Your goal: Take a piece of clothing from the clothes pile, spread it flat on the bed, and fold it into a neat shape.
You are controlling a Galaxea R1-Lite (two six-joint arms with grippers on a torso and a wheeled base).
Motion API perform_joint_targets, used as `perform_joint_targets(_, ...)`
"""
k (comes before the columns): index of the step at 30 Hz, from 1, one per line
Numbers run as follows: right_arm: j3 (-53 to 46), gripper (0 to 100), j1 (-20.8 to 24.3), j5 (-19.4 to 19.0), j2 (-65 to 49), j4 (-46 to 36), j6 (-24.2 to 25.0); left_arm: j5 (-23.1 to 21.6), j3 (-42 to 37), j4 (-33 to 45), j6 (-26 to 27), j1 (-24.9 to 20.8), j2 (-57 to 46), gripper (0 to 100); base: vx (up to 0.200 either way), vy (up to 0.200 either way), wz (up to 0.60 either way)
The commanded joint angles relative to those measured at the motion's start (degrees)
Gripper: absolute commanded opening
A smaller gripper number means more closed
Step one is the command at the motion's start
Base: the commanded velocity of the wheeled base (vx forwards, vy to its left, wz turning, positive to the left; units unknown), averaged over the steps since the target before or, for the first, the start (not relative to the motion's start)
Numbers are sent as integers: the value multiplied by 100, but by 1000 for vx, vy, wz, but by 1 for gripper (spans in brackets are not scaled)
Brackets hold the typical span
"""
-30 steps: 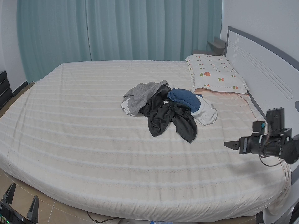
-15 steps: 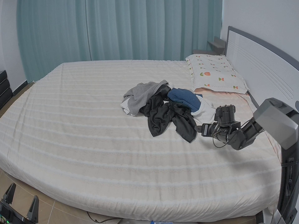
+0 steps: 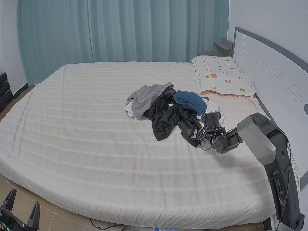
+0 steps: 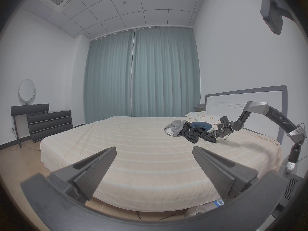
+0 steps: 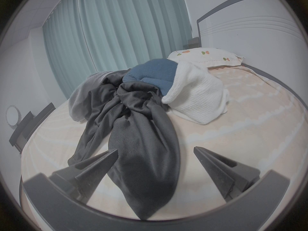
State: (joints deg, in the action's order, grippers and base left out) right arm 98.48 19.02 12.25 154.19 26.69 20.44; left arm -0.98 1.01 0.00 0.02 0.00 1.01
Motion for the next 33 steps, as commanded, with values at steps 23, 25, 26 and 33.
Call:
perform_joint_targets(23,-1788,0,146,-118,-1426,39,970,1,-92,0,-2,0,-101,100,0,0,0)
perform_joint_targets(25,-2553,0,120,-337,-1831,478,1085,1,-92,0,-2,0,-101,100,0,0,0)
perform_joint_targets(26,-2983,0,102,-461,-2050,715,1146,1,-84,0,-2,0,-101,100,0,0,0)
perform_joint_targets(33,-5374,0,67,-1331,-3501,1928,1287,1,-84,0,-2,0,-101,100,0,0,0)
